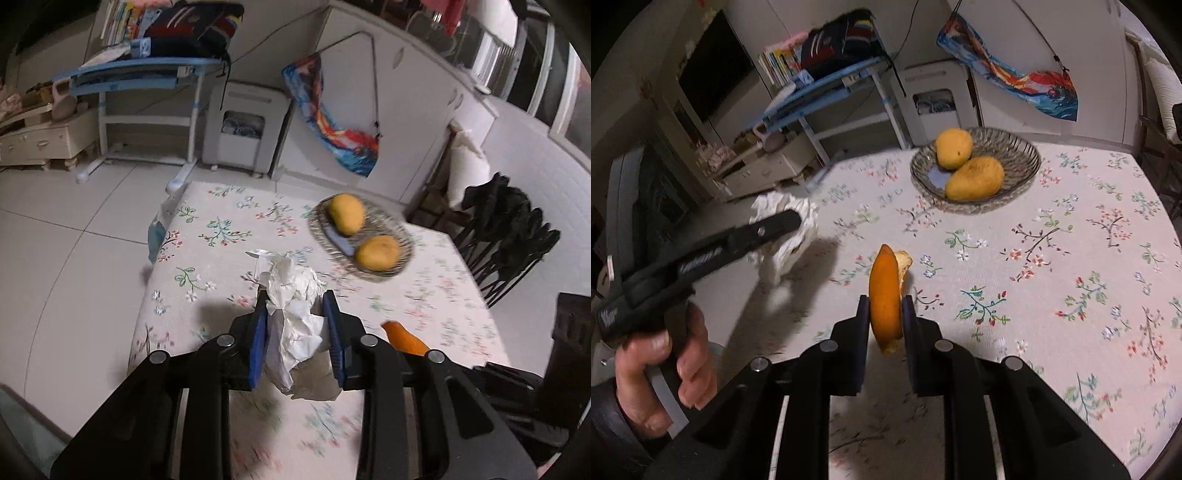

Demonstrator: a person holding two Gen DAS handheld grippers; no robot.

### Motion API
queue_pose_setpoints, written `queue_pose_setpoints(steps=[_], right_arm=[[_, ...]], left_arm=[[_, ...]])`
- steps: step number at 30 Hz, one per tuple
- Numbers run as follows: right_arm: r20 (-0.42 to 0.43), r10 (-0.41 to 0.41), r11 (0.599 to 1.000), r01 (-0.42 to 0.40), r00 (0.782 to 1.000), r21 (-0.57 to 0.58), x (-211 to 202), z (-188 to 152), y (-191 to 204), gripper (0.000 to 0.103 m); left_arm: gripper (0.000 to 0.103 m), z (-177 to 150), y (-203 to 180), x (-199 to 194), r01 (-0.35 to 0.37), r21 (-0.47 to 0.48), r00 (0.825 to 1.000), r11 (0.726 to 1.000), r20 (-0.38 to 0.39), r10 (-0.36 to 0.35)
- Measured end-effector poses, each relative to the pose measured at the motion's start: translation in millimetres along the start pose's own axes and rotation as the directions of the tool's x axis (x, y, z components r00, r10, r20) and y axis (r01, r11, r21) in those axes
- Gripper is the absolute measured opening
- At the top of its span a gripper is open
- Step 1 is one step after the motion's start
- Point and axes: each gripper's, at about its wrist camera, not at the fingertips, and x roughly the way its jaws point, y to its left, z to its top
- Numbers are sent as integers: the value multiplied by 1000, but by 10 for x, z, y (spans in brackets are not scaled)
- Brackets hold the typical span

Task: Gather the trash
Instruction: 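Carry the orange peel and white tissue over the yellow basin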

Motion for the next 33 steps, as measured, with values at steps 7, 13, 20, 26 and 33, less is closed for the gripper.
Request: queue_pose_setpoints(steps=[7,13,20,26,33], right_arm=[[85,43,999,-46,995,30,-477,-126,69,18],[134,48,992,-63,990,107,-852,-366,-90,18],[158,59,984,-83,986,154,-1074,-580,-137,18],[152,87,983,-109,985,146,-1143,-768,-9,18],[144,104,980,-126,984,157,-1251,-1018,39,18]], left_arm=[[28,-258,-268,-566,-5,34,998,999,70,3],[28,-544,-461,-932,-31,69,994,997,110,23],[28,-805,-650,-1243,-53,122,989,991,141,36],[28,-1014,-743,-1409,-53,146,990,988,139,33],[28,-1194,-802,-1566,-50,166,990,985,139,27]])
